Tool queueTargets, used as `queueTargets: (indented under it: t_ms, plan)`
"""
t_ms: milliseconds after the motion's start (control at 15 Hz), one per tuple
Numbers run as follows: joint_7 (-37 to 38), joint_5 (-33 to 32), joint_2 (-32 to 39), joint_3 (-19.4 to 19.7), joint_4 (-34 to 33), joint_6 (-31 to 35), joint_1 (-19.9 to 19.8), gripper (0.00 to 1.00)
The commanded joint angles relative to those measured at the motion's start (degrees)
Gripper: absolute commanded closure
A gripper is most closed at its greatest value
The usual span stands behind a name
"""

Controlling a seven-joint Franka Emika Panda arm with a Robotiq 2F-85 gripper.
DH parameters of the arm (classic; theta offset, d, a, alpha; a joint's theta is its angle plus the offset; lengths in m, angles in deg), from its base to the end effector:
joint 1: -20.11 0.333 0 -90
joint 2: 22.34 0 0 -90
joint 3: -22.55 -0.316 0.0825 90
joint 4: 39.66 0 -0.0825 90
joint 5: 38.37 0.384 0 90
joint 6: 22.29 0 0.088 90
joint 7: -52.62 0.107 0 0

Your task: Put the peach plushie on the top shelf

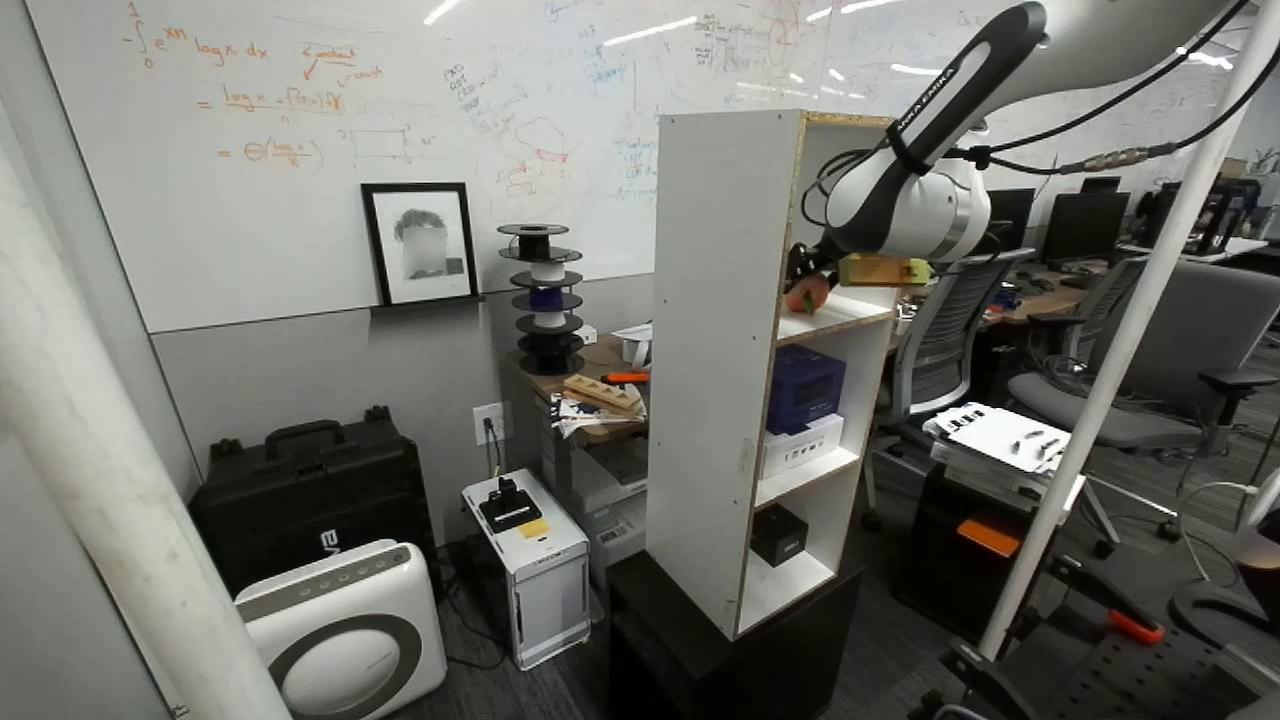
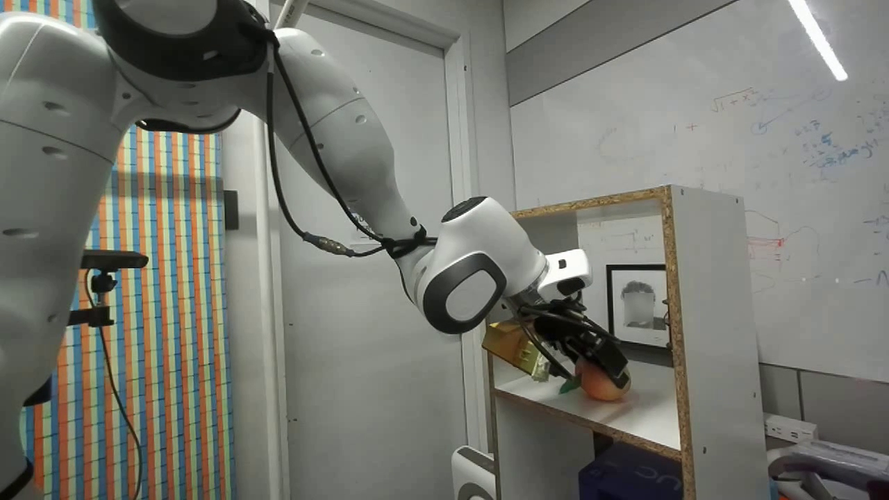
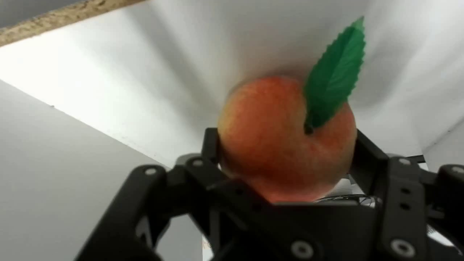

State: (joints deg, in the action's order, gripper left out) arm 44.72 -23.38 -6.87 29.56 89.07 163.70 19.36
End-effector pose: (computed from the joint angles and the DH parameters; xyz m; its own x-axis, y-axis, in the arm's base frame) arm 0.5811 -0.1024 0.3312 0.7194 -0.1961 0.6663 -0.2379 -0.9709 -0.0289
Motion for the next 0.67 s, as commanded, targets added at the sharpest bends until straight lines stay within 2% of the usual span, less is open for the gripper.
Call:
queueTargets:
  t_ms: [0, 133, 333, 600]
  plan:
    - [-0.69, 0.02, -1.42, -3.09, 0.66, 0.17, -2.18, 0.43]
    - [-0.97, 0.13, -4.20, -4.88, 2.85, -1.85, -3.69, 0.43]
    - [-2.40, 1.11, -12.91, -8.17, 10.13, -8.57, -7.08, 0.43]
    - [-4.08, 1.31, -24.96, -5.48, 18.20, -20.35, -8.10, 0.43]
